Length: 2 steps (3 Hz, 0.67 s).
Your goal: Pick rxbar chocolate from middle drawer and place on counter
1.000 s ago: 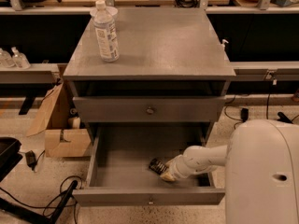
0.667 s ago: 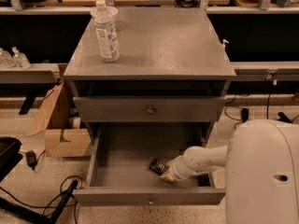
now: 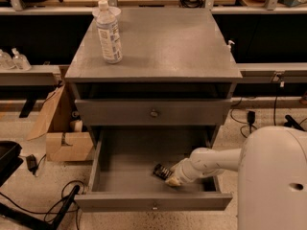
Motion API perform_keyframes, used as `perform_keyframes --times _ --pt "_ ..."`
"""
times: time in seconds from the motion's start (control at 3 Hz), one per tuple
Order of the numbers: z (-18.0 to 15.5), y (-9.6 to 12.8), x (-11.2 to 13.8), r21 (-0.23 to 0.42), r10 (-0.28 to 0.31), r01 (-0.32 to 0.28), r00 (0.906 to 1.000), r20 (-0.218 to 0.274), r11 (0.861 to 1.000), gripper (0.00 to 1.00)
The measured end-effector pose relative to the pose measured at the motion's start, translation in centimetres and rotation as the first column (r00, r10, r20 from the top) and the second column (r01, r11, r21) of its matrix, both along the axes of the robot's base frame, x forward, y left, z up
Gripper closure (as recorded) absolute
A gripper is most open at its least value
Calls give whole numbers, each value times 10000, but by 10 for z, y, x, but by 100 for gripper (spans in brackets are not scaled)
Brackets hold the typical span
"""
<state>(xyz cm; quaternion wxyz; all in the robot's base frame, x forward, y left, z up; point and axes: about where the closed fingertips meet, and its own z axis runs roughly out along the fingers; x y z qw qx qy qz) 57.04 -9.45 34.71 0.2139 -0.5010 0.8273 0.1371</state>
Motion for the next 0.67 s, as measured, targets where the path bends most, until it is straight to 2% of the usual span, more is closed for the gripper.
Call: perform_keyframes --times 0.33,0.67 --pt "38 -5 -24 296 553 -557 9984 147 9980 100" --pt "110 -43 -53 319 521 -534 9979 396 9981 100"
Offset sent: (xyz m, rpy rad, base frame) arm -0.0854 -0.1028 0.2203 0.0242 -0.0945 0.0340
